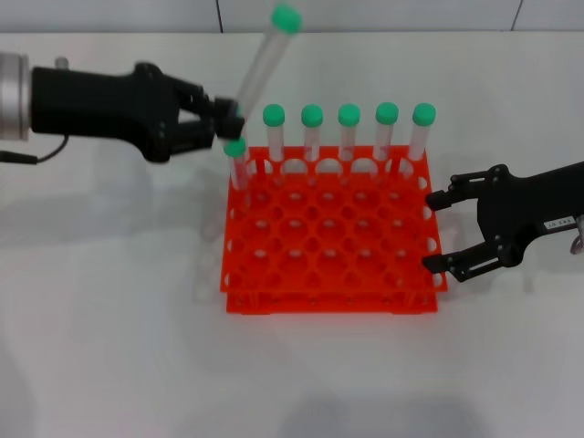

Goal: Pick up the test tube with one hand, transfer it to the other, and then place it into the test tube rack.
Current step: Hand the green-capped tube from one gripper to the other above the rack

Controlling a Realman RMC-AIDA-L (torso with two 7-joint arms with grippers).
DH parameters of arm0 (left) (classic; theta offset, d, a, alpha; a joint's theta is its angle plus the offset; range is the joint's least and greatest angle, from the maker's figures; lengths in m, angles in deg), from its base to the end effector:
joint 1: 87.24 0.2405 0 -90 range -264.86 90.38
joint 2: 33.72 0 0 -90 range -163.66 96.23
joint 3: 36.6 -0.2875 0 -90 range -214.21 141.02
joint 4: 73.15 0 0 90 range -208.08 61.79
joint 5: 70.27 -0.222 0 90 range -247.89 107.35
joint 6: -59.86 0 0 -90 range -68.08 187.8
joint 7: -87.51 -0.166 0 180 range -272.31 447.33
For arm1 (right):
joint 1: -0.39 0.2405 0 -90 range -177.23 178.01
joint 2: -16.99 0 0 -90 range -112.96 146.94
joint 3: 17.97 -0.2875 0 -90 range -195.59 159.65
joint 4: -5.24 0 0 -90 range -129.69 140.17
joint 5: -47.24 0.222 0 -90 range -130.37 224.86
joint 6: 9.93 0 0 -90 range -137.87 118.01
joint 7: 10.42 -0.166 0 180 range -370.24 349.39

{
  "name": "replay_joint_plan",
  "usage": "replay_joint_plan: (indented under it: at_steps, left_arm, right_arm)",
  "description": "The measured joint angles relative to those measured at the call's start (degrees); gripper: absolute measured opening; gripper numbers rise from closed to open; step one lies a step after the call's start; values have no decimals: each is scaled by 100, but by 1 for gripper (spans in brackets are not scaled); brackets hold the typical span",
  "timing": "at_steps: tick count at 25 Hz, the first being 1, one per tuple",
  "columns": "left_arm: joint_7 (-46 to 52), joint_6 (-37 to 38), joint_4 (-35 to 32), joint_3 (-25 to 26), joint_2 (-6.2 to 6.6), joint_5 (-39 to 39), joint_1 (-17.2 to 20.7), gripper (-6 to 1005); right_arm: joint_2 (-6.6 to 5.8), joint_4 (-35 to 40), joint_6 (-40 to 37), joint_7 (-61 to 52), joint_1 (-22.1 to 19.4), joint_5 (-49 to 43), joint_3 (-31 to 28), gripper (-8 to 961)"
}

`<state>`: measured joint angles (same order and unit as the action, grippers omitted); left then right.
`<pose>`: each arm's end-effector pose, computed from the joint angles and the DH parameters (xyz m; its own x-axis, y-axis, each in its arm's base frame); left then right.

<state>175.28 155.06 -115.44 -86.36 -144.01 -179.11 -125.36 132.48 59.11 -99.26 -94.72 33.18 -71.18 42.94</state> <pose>-0.2272 0.4036 0.0237 0.8841 0.2228 0.4108 0.2806 -0.9560 -0.0852 0.2423 0.3801 -0.0237 0.9849 -0.0926 -0.1459 -0.1115 -0.9856 -0.1273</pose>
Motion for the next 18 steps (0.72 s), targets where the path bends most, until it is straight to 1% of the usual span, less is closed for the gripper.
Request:
replay_joint_plan:
  at_steps: [2,3,5,8,18]
  left_arm:
    - [-69,-27,63,1,-12,-238,-67,212]
    - [-69,-27,63,1,-12,-238,-67,213]
    - [-130,-171,189,2,-82,-641,-185,214]
    - [-179,-258,227,4,-150,-833,-237,216]
    - [-489,-515,254,11,-322,-907,-261,221]
  right_arm:
    - [0,0,2,-1,1,17,1,762]
    - [0,0,1,-3,4,21,5,761]
    - [0,1,1,-11,8,42,22,760]
    - [0,-3,15,-18,9,89,61,759]
    - [0,-30,31,-37,18,103,68,755]
